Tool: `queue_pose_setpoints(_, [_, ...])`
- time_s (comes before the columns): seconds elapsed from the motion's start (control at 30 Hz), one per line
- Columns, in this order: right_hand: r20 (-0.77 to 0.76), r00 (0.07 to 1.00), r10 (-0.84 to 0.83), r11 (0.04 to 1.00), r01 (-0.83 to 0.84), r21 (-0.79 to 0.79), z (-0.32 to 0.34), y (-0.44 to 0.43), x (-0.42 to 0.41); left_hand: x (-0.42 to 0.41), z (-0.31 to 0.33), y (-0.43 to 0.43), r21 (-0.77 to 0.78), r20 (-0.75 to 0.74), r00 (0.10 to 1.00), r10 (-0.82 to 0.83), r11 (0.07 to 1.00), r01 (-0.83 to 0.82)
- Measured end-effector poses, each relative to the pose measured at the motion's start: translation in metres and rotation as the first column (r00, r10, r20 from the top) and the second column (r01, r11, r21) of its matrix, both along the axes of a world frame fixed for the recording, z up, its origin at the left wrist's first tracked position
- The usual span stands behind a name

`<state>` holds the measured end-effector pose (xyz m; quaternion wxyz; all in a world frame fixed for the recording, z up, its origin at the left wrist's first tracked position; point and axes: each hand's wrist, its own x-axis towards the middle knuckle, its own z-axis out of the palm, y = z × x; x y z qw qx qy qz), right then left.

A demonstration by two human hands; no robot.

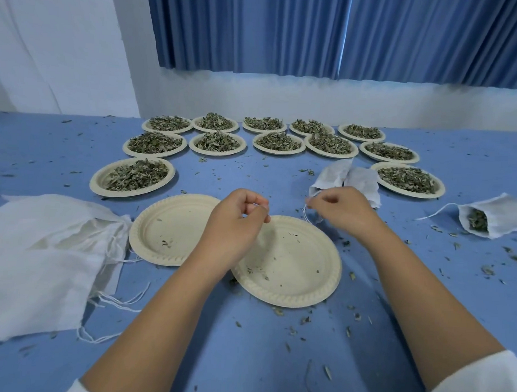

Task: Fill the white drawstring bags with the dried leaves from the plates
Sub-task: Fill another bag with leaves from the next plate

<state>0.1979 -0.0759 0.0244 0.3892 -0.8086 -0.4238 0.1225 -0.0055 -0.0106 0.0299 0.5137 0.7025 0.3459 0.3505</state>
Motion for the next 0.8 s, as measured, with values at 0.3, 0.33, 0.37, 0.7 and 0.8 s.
queue_pose_setpoints(0.3, [-0.006, 0.967, 0.254, 0.93, -0.246, -0.272, 0.004, -0.005, -0.012, -0.002, -0.003, 0.002, 0.104, -0.056, 0.998, 0.003, 0.995, 0.003])
queue_pose_setpoints(0.33, [-0.031, 0.967, 0.254, 0.931, -0.254, -0.261, 0.006, -0.006, -0.011, -0.002, -0.003, 0.003, 0.11, -0.039, 0.999, 0.019, 0.994, -0.014])
queue_pose_setpoints(0.37, [-0.063, 0.966, 0.25, 0.935, -0.258, -0.245, 0.008, -0.008, -0.008, -0.003, -0.002, 0.005, 0.115, -0.01, 0.999, 0.044, 0.992, -0.043])
queue_pose_setpoints(0.7, [-0.293, 0.952, 0.092, 0.995, -0.078, 0.06, 0.002, 0.02, -0.044, -0.032, 0.009, 0.034, 0.411, -0.104, 0.911, 0.4, 0.851, -0.327])
queue_pose_setpoints(0.8, [-0.299, 0.95, 0.092, 0.992, -0.06, 0.113, -0.004, 0.04, -0.069, -0.046, 0.007, 0.052, 0.49, -0.218, 0.821, 0.529, 0.786, -0.376])
